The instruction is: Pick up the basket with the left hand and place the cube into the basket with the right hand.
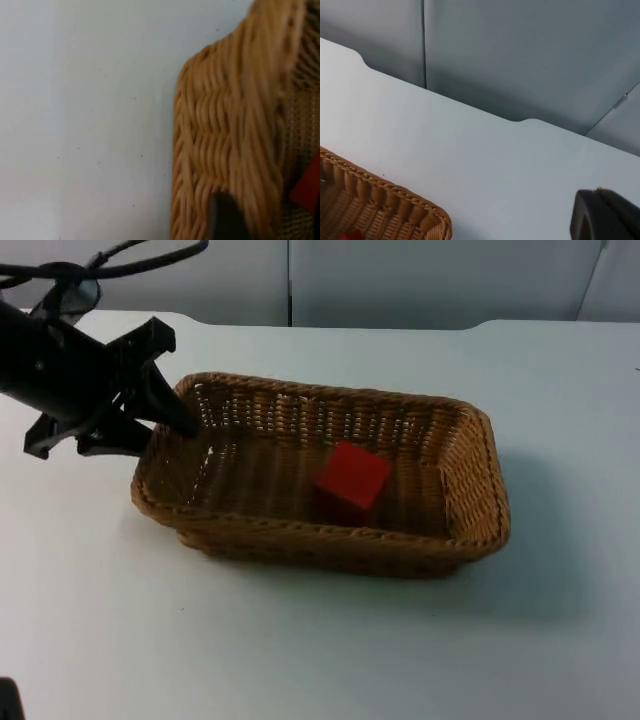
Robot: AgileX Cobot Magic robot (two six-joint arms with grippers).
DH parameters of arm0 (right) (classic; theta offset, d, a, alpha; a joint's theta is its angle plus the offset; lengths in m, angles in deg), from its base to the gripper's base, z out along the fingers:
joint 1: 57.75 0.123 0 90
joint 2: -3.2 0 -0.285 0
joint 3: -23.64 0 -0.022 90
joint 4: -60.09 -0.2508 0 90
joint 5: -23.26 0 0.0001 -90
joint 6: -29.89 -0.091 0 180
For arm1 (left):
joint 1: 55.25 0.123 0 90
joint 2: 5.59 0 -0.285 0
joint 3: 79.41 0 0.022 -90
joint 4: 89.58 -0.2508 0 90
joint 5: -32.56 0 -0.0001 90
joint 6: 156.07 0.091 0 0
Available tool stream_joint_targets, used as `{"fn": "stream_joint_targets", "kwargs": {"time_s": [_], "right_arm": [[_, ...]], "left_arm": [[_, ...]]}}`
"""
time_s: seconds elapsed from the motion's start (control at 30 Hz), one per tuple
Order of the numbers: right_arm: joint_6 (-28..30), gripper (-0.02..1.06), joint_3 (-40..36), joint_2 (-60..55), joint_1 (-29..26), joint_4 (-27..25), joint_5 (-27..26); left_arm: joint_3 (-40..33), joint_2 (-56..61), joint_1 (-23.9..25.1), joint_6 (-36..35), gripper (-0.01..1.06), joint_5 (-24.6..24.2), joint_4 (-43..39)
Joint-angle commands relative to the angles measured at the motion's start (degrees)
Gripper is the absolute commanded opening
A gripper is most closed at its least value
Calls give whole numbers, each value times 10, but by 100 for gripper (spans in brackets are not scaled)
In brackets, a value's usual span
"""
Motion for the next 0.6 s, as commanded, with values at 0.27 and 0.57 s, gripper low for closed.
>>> {"fn": "stream_joint_targets", "kwargs": {"time_s": [0.27, 0.57], "right_arm": [[3, 0, 2, 4, -2, -2, -10], [0, 0, 2, 4, -2, 42, -1]], "left_arm": [[60, 4, -1, 38, 63, -19, -66], [240, 16, -1, -230, 46, -38, -464]]}}
